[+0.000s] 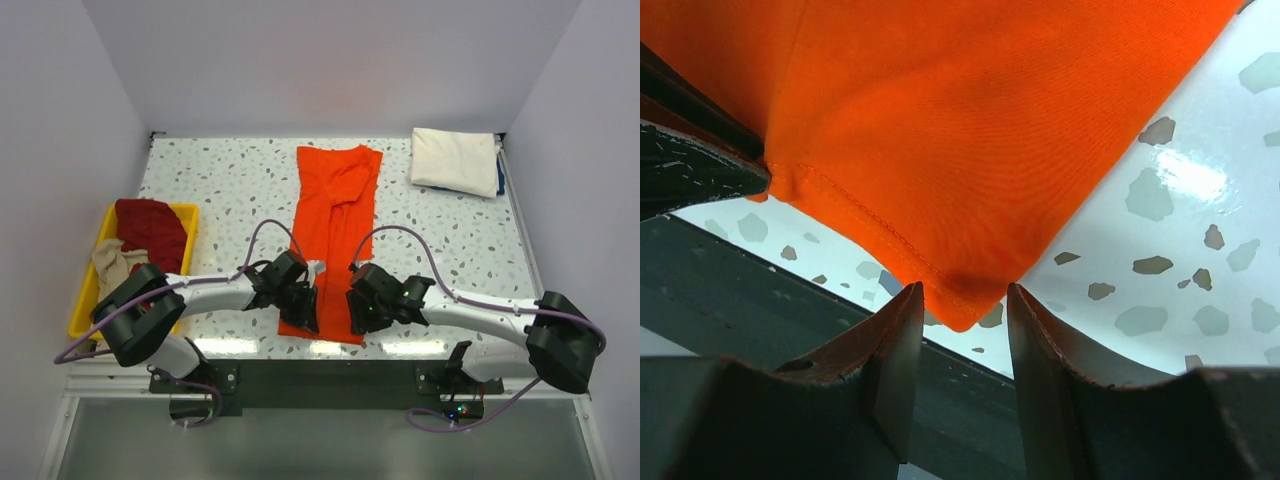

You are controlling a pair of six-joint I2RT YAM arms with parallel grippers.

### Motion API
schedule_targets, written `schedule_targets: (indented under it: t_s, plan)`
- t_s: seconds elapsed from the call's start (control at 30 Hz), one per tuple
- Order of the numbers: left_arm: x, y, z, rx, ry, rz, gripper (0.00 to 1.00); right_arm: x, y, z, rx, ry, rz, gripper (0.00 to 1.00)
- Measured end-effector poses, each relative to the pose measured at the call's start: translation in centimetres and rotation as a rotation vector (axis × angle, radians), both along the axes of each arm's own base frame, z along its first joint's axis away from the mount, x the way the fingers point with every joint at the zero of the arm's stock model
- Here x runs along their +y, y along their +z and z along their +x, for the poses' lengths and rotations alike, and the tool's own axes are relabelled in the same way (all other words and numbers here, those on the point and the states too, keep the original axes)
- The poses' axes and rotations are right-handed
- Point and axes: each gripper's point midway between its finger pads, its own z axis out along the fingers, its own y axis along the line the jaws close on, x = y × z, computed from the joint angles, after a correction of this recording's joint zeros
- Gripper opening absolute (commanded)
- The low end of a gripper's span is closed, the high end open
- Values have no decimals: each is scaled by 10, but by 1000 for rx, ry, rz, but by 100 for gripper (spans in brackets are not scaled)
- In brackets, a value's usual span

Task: Fold and stack the t-shirts
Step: Fold the tshirt

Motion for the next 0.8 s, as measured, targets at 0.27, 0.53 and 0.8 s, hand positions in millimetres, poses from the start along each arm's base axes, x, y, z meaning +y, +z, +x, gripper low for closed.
schedule_targets:
  t_s: [0.27, 0.53, 0.8]
  plan:
    - [-1, -2, -2, 10, -8, -9, 21, 2, -7, 0, -19, 5, -31, 40]
    - [-2, -2, -2, 12, -10, -11, 20, 3, -15, -6, -15, 17, -62, 29]
    - [-2, -1, -3, 12, -11, -15, 27, 1, -20, -6, -6, 12, -79, 7]
